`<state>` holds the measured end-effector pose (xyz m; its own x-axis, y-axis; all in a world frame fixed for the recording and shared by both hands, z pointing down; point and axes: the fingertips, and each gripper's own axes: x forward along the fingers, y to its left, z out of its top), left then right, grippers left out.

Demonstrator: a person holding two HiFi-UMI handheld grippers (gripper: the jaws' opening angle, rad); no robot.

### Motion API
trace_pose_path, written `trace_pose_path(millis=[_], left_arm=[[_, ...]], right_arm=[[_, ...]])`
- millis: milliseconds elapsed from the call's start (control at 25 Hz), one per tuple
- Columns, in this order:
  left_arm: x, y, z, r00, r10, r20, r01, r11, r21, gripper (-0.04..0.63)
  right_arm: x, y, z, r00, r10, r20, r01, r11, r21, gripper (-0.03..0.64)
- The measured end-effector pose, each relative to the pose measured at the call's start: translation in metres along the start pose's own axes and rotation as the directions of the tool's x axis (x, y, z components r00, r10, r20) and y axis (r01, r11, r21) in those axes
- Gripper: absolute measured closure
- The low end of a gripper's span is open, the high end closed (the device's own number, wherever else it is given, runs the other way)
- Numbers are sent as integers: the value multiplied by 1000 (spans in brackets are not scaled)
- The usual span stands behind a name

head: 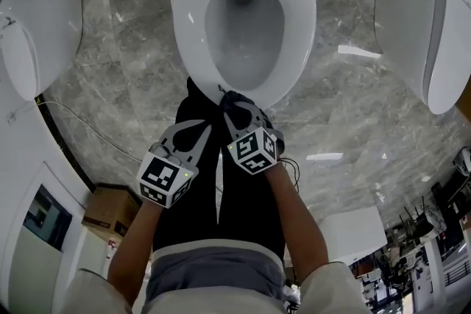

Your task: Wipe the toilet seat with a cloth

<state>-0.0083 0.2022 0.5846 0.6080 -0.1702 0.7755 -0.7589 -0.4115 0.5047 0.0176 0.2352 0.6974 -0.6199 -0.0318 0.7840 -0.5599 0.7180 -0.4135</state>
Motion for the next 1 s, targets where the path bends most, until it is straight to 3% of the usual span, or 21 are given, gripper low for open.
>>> trace_pose_path(millis=[240,440,1000], left_arm=[[4,-3,2,1000,-9,9,9,1000,-19,584],[5,-4,9,998,-50,45,54,994,-100,584],[2,9,12,998,-42,49,48,991,-124,584]], right_arm=[[-12,-12,-16,998,-32,-48,30,998,-52,541],[-22,-27,-24,995,-52,-88,44,995,-84,541],[-46,-84,-24,970,-182,-164,151,971,-184,541]])
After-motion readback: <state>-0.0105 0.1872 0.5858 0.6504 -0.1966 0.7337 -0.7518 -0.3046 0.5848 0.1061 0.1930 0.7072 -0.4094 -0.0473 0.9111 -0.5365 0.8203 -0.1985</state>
